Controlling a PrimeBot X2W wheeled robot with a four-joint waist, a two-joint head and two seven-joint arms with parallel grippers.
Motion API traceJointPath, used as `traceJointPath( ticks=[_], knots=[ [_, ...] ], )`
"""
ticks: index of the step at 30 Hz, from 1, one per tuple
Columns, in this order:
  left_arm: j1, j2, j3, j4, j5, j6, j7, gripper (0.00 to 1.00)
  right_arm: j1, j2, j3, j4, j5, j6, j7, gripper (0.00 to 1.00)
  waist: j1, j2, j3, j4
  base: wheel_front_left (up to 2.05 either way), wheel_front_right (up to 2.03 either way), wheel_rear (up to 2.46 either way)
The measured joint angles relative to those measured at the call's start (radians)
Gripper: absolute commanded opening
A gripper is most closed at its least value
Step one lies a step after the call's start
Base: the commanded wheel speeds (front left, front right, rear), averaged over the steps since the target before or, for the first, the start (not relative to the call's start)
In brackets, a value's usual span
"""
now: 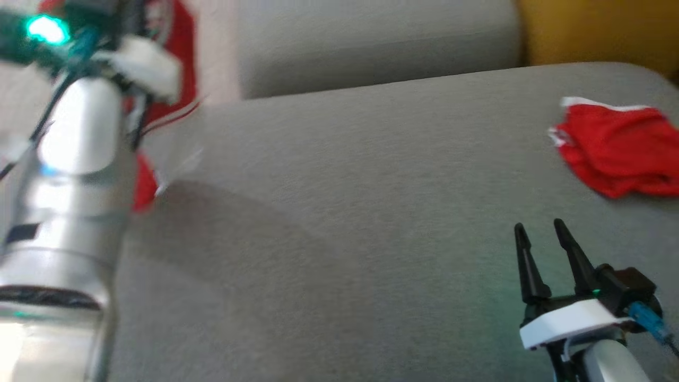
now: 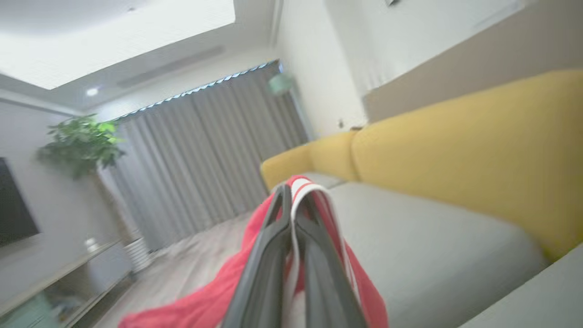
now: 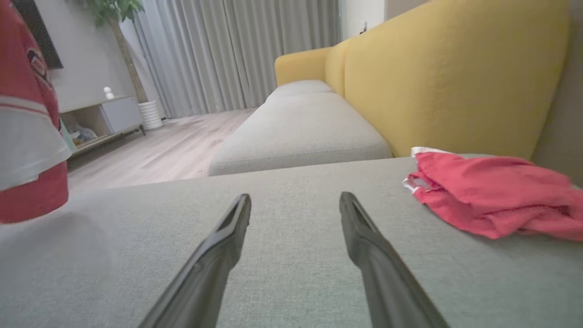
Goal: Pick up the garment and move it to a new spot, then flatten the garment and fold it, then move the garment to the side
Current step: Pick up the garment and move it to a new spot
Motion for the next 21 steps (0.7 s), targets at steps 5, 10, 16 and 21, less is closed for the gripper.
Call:
traceJointPath(
  ticks=[5,10,16,21],
  knots=[
    [-0.024,-0.096,-0.030,-0.092,-0.036,-0.033,0.021,0.00,-0.002,0.018,0.015,-0.018,-0.001,0.000,0.000,1.00,0.0000,0.0000,-0.038,-0.106,0.00,0.00,0.00],
    [0.008,-0.131,-0.059,-0.116,-0.064,-0.052,0.033,0.00,-0.004,0.038,0.044,-0.027,0.001,0.000,0.000,1.00,0.0001,0.0000,-0.041,-0.194,0.00,0.00,0.00],
    [0.205,-0.160,-0.116,-0.072,-0.087,-0.056,0.016,0.00,-0.008,0.053,0.075,-0.025,0.011,0.000,0.000,1.00,0.0003,0.0000,0.010,-0.246,0.00,0.00,0.00],
    [0.434,-0.161,-0.147,-0.050,-0.095,0.022,-0.008,1.00,-0.034,0.068,0.085,-0.018,0.014,0.000,0.000,1.00,0.0006,0.0000,0.056,-0.253,0.00,0.00,0.00]
  ],
)
